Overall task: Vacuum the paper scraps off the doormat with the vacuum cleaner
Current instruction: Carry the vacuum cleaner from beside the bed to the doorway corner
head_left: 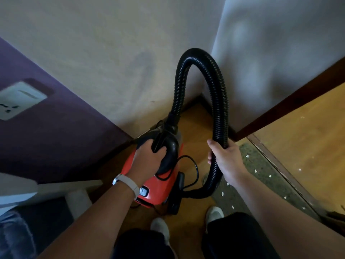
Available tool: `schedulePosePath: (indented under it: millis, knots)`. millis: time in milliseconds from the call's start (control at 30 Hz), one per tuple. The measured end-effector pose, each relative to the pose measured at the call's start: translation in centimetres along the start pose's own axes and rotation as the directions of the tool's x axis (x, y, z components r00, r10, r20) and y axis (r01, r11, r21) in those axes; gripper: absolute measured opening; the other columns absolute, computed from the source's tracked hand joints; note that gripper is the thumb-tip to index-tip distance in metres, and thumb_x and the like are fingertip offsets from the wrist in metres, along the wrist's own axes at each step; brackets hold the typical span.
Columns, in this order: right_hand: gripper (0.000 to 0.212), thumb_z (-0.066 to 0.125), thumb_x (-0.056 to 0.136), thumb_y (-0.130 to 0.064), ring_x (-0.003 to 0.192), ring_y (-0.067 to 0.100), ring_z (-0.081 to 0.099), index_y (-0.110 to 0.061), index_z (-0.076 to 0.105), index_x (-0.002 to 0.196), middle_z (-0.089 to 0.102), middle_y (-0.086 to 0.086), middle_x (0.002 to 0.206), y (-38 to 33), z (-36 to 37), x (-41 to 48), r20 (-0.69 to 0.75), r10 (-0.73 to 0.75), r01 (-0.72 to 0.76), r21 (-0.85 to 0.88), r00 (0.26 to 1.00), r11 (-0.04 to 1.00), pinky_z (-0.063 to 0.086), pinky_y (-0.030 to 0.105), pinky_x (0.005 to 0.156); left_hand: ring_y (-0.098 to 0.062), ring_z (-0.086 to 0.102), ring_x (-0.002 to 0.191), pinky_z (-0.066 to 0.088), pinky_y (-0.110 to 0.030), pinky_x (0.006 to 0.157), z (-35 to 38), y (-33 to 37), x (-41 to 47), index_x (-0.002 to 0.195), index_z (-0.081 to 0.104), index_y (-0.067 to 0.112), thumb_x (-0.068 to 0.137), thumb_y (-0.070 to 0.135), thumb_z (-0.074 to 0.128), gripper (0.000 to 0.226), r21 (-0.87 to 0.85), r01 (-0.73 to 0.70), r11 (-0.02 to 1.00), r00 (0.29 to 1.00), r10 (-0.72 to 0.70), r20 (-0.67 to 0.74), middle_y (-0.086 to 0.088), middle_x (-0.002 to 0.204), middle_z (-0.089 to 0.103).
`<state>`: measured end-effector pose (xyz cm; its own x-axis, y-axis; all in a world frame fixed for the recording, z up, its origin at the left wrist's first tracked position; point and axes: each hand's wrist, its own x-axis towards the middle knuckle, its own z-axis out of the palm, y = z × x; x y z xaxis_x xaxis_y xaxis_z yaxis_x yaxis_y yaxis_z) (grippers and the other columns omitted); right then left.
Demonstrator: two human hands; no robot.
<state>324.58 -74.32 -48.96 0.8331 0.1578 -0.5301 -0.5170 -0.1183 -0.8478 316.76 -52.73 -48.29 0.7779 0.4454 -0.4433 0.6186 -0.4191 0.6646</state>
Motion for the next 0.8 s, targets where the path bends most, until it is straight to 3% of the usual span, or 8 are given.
schedulePosePath:
  millis: [167,367,533,800]
  knots:
    - [0.015,0.071,0.09,-0.024,0.058,0.019,0.058,-0.014,0.061,0.094,0.059,0.006,0.066,5.7,-1.5,6.5,-0.006,-0.051,0.05,-0.056,0.999,0.997,0.052,0.032,0.057,-0.02,0.057,0.068,0.04,-0.031,0.058,6.2,-4.0,5.8,0.085,0.059,0.011,0.093,0.03,0.063,0.021,0.016,-0.045,0.999,0.999,0.046,-0.03,-0.01,0.077,0.062]
    - [0.013,0.069,0.092,-0.027,0.06,0.017,0.058,-0.02,0.061,0.1,0.059,0.006,0.069,11.1,-3.8,13.3,-0.008,-0.178,0.176,-0.088,0.984,0.98,0.052,0.028,0.058,-0.025,0.061,0.075,0.049,-0.039,0.067,13.2,-8.7,11.8,0.088,0.06,0.012,0.094,0.034,0.061,0.022,0.047,-0.106,0.993,0.993,0.107,-0.04,-0.009,0.082,0.063]
    - [0.014,0.068,0.093,-0.028,0.057,0.017,0.056,-0.018,0.061,0.097,0.057,0.007,0.068,15.8,-4.8,17.4,-0.035,-0.123,0.121,-0.051,0.992,0.991,0.051,0.03,0.058,-0.023,0.062,0.077,0.052,-0.042,0.072,17.5,-10.7,15.6,0.092,0.062,0.01,0.095,0.034,0.061,0.024,0.027,-0.133,0.991,0.991,0.134,-0.015,-0.008,0.086,0.065]
    - [0.017,0.069,0.091,-0.034,0.064,0.019,0.061,-0.019,0.061,0.093,0.06,0.005,0.069,18.6,-5.9,20.7,-0.049,-0.084,0.08,-0.085,0.995,0.993,0.057,0.042,0.069,-0.022,0.061,0.075,0.049,-0.037,0.066,22.3,-11.1,18.9,0.083,0.059,0.011,0.093,0.032,0.061,0.024,0.026,-0.098,0.995,0.995,0.098,-0.013,-0.006,0.08,0.063]
